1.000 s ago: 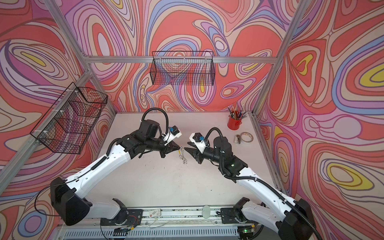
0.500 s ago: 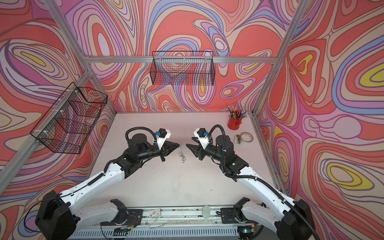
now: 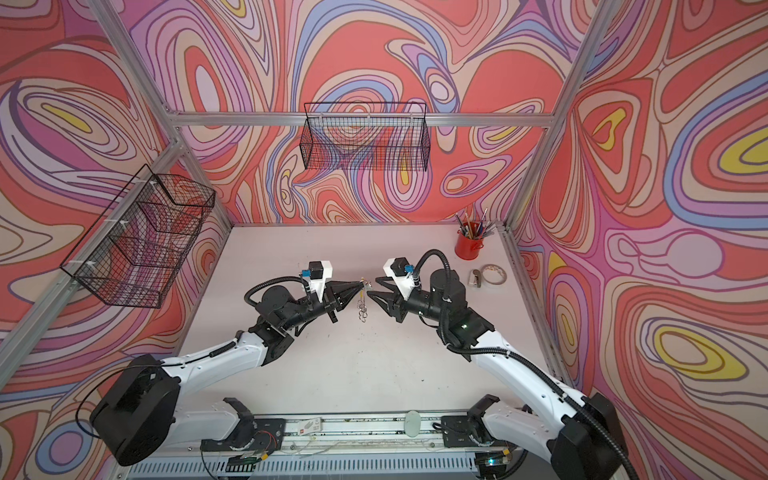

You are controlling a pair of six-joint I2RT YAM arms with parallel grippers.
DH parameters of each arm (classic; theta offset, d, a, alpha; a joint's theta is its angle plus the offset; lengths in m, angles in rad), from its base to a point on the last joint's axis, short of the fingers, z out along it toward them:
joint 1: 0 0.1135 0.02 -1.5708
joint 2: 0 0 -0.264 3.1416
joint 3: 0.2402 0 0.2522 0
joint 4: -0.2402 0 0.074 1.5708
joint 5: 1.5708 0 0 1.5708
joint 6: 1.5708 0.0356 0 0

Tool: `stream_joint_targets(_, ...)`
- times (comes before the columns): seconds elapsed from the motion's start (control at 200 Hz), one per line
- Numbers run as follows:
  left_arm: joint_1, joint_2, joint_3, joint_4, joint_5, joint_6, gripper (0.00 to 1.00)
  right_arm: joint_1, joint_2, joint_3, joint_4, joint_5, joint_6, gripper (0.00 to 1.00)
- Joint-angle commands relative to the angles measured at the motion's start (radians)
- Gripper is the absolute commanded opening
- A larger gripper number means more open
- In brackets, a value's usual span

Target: Put the keys on the keyring

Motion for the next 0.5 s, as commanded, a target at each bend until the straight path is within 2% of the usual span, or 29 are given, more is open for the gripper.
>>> stream_joint_targets(0.0, -0.008, -0.001, -0.004, 0.17, 0.019, -0.04, 0.0, -0.003, 0.029, 0.02, 0.016, -0.012, -0.026, 0.5)
stream_joint_targets(0.18, -0.011, 0.0, -0.004, 0.175, 0.031, -0.045, 0.0, -0.003, 0.081, 0.045, -0.01, 0.022, -0.049, 0.47)
stream_joint_targets(0.371, -0.014, 0.006, -0.003, 0.165, 0.038, -0.044, 0.0, -0.003, 0.079, 0.031, 0.048, 0.0, -0.033, 0.43)
stream_joint_targets(0.496, -0.014, 0.0, 0.0, 0.117, 0.004, -0.023, 0.0, -0.003, 0.055, 0.033, 0.016, -0.016, -0.025, 0.47)
